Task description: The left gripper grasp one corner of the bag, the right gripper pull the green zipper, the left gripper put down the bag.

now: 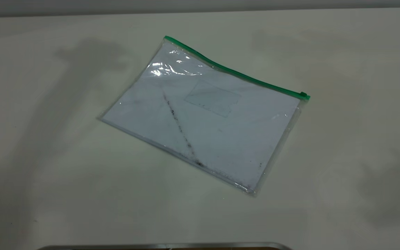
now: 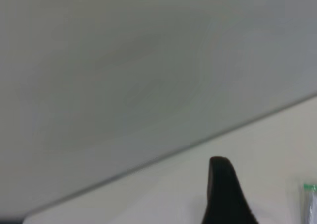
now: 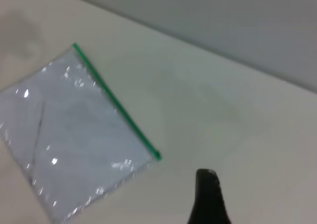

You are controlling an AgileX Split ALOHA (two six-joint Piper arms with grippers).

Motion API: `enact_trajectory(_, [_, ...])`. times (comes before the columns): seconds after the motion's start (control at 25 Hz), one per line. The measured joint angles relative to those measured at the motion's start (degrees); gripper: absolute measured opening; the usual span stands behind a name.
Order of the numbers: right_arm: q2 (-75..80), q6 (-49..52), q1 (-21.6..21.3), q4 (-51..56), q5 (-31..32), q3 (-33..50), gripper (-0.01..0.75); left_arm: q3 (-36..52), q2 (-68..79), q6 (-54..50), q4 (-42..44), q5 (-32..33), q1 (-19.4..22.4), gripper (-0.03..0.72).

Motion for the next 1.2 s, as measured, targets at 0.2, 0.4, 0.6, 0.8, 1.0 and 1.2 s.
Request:
enact_trajectory(0.2, [-10.0, 0.3, 0.0, -0.8, 0.3, 10.9, 0.579, 19.0, -15.2, -4.9, 1.9, 0.0, 0.0, 0.509])
enact_trajectory(0.4, [-23.6, 0.6, 0.0, 1.7, 0.2, 19.3, 0.579, 37.5, -32.3, -9.0, 2.0, 0.0, 0.0, 0.509])
enact_trajectory(0.6, [-36.5, 2.2, 0.0, 2.8, 3.1, 24.5, 0.579, 54.9, -47.0, -12.2, 2.0, 0.0, 0.0, 0.509])
enact_trajectory(0.8, [-44.2, 3.5, 0.0, 2.9, 7.9, 28.6, 0.579, 72.2, -61.8, -13.9, 2.0, 0.0, 0.0, 0.509])
enact_trajectory(1.0, [-49.0, 4.7, 0.0, 1.5, 12.0, 32.7, 0.579, 87.6, -75.8, -15.6, 2.0, 0.0, 0.0, 0.509])
enact_trajectory(1.2, [-52.6, 5.1, 0.0, 0.4, 11.5, 36.9, 0.579, 98.6, -88.0, -14.6, 1.9, 0.0, 0.0, 0.509])
